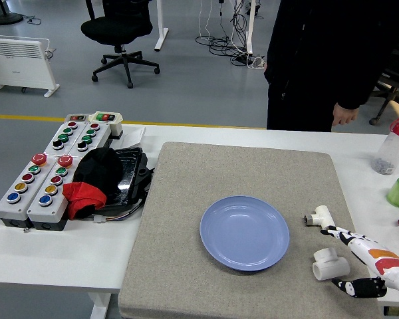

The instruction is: Pick pipe place plate twice

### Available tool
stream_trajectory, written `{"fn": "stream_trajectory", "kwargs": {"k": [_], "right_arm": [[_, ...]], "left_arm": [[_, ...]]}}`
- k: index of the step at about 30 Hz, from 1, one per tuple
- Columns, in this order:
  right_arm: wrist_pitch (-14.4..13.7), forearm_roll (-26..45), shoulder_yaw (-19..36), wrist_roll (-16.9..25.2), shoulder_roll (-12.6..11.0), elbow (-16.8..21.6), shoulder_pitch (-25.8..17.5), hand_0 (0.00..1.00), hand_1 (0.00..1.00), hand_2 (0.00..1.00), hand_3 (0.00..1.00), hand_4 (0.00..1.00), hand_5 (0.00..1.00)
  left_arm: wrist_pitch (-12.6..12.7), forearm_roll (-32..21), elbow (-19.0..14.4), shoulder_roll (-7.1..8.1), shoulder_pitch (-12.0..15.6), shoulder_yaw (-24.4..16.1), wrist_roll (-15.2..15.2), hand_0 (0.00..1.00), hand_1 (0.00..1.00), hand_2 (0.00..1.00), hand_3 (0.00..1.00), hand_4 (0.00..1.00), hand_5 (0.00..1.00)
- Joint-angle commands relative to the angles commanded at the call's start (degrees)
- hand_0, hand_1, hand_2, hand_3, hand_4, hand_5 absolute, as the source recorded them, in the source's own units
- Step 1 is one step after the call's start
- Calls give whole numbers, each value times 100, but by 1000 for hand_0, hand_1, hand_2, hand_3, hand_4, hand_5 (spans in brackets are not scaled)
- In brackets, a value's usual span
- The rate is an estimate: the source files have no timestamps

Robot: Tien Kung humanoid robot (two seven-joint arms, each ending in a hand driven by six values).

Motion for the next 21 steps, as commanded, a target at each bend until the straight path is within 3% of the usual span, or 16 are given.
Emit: {"fn": "stream_trajectory", "kwargs": {"k": [2, 3, 8, 9, 18, 21], "right_arm": [[3, -8, -43, -3, -25, -12, 31, 983, 921, 987, 888, 774, 259], [6, -14, -77, -5, -42, -26, 59, 954, 894, 950, 848, 742, 205], [-90, -14, -284, 34, -86, -157, 247, 954, 894, 950, 848, 742, 205], [-120, -10, -318, 46, -87, -181, 279, 933, 870, 931, 822, 709, 154], [-124, 6, -508, -12, -34, -435, 506, 909, 852, 891, 793, 684, 129], [-12, -61, -530, -104, -43, -479, 532, 905, 848, 887, 790, 701, 149]], "left_arm": [[1, -1, 0, -3, 1, 0, 0, 725, 748, 703, 648, 398, 998], [1, -2, 0, -5, 2, 1, 0, 726, 749, 704, 648, 398, 998], [0, -2, 0, -12, 4, 6, -2, 726, 749, 704, 648, 398, 998], [-1, -3, 0, -13, 4, 8, -4, 726, 749, 704, 647, 399, 998], [-7, -27, 0, -29, 11, 32, -9, 726, 749, 704, 648, 398, 998], [-12, -21, 0, -38, 21, 39, -8, 725, 749, 703, 647, 396, 998]]}}
